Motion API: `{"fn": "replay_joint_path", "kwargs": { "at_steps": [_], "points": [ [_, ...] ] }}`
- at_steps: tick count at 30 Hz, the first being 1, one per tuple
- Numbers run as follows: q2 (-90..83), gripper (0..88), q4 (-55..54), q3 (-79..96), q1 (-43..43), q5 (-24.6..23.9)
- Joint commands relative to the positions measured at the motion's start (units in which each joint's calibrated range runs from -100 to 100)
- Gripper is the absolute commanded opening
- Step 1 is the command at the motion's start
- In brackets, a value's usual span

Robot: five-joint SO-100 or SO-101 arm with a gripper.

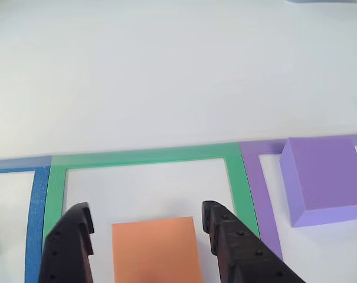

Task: Tower of hanoi

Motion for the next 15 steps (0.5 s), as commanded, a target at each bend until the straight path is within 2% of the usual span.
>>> {"fn": "replay_joint_path", "kwargs": {
  "at_steps": [1, 5, 15],
  "points": [
    [-18.42, 10.3, 21.50, -3.39, -1.44, 0.00],
    [-27.72, 0.6, 38.74, -7.57, -3.35, 0.00],
    [-31.24, 0.0, 81.64, -37.37, -10.59, 0.00]
  ]
}}
